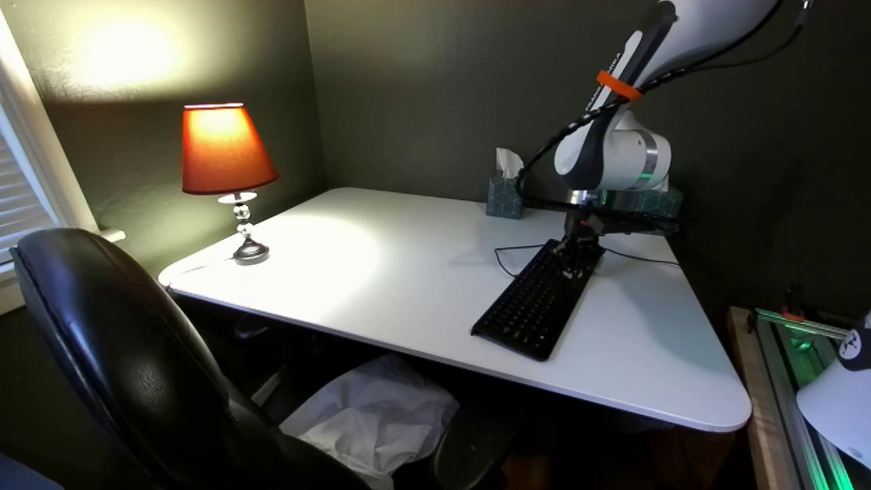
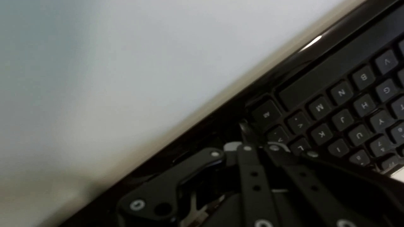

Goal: Press a key on the keyboard

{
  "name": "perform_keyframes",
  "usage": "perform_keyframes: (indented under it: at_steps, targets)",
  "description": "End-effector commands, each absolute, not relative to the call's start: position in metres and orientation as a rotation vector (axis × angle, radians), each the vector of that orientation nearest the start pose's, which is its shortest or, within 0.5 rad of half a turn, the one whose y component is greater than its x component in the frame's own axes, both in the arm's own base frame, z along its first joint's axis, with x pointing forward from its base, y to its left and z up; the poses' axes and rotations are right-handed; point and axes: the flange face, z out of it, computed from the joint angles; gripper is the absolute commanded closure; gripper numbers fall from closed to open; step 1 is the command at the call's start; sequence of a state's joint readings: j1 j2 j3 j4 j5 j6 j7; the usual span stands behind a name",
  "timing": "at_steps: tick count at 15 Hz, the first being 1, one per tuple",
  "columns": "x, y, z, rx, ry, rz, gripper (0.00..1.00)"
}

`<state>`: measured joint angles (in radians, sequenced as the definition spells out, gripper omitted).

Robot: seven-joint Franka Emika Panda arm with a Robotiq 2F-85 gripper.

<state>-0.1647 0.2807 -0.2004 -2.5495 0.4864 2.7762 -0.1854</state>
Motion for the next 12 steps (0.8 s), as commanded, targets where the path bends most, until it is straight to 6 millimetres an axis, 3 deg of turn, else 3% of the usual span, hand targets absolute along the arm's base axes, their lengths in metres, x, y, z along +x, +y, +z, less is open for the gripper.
perform_keyframes:
  at_steps: [1, 3, 5, 12]
  targets:
    - [0.401, -0.176, 0.173, -2.899, 0.910, -0.023, 1.00]
    - [0.403, -0.174, 0.177, -2.896, 0.906, -0.028, 1.00]
    - [0.404, -0.171, 0.180, -2.896, 0.897, -0.034, 0.72]
    - [0.395, -0.166, 0.204, -2.975, 0.854, -0.049, 0.23]
